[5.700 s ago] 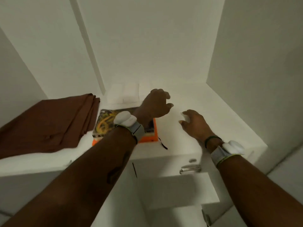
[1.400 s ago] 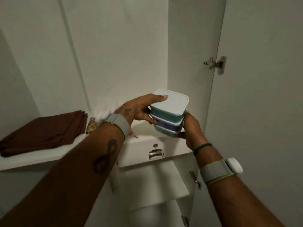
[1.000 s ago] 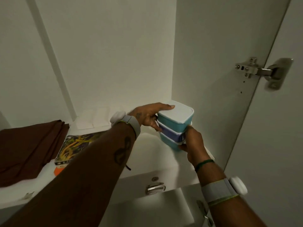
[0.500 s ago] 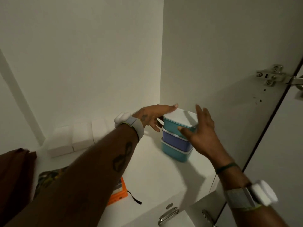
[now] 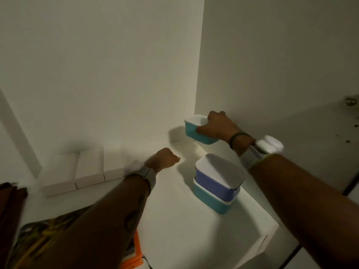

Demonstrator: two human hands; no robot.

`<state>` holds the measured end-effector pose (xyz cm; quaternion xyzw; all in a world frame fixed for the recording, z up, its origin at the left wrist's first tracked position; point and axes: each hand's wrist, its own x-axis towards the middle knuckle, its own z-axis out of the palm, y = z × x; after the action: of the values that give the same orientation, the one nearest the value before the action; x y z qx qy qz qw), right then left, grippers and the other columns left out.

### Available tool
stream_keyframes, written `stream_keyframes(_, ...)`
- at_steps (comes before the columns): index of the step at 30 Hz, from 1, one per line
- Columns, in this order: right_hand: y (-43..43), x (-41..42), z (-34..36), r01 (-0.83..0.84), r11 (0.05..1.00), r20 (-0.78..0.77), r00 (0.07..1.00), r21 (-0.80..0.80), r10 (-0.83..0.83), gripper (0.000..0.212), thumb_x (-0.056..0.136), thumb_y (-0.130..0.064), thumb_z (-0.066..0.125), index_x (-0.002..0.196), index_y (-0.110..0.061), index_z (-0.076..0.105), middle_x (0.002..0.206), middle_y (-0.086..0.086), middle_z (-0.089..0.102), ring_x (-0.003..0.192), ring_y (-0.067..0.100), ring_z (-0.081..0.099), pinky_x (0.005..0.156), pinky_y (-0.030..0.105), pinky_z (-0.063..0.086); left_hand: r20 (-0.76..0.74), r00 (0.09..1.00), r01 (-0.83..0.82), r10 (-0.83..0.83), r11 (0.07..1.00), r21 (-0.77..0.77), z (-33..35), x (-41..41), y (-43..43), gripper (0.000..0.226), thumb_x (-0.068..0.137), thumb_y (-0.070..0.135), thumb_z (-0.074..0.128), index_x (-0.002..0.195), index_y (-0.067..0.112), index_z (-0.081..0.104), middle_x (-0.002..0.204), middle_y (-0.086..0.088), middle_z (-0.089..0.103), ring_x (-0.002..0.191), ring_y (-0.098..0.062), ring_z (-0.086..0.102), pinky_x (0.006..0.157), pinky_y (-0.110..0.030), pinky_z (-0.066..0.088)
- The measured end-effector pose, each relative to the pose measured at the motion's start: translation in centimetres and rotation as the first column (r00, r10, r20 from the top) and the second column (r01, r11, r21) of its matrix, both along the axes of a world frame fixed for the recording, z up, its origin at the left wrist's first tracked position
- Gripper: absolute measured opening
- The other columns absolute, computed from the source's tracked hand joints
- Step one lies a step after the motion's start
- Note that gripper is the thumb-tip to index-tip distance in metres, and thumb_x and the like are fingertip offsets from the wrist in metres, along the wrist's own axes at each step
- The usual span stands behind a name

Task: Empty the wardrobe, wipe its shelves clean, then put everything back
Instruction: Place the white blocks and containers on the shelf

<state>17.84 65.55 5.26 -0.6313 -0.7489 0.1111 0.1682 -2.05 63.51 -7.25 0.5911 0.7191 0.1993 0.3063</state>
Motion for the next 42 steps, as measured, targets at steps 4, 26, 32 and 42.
stream_keyframes(4,4.8,-2.7,-2.5,-0.101,0.993,0.231,0.966,-0.064,0.113,0.073,0.080,-0.057,0.072,0.132,-0.010,0.054,0.129,0.014,0.058,0.108,0.028,0.060,0.077,0.030,0.045,-0.280,0.955,0.094,-0.094,0.996,-0.012,-1.9,1.9,1.1,0.054,0.100,0.042,0.055,0.140,0.005,0.054,0.149,-0.014,0.048,0.137,-0.029,0.045,0.112,-0.034,0.036)
stream_keyframes(26,-1.2,1.8,-0.3,-0.256,0.960,-0.005,0.966,-0.112,0.257,0.077,0.091,-0.071,0.049,0.142,-0.013,0.052,0.140,0.007,0.056,0.121,0.027,0.059,0.104,0.038,0.046,-0.280,0.960,-0.011,0.001,0.999,-0.033,-3.4,3.4,-0.4,0.062,0.095,0.047,0.062,0.148,0.017,0.048,0.156,-0.009,0.041,0.145,-0.026,0.035,0.118,-0.035,0.029)
stream_keyframes(32,-11.2,8.0,-4.2,-0.278,0.883,0.057,0.945,-0.377,0.321,0.110,0.071,-0.082,0.062,0.159,-0.032,0.018,0.158,0.000,0.032,0.140,0.023,0.039,0.116,0.038,0.034,-0.053,0.996,-0.074,0.068,0.990,-0.124,0.5,3.4,-3.0,0.043,0.107,0.028,0.044,0.142,0.004,0.052,0.147,-0.011,0.051,0.134,-0.028,0.049,0.108,-0.033,0.038)
stream_keyframes(42,-11.1,3.2,-5.1,-0.087,0.990,-0.248,0.967,-0.115,0.056,0.072,0.077,-0.064,0.070,0.133,-0.023,0.050,0.118,0.002,0.055,0.102,0.021,0.057,0.084,0.032,0.050,0.225,0.963,-0.125,0.144,0.987,-0.099,1.9,0.7,-7.4,0.045,0.098,0.048,0.058,0.128,0.014,0.060,0.118,-0.004,0.066,0.102,-0.026,0.064,0.091,-0.042,0.055)
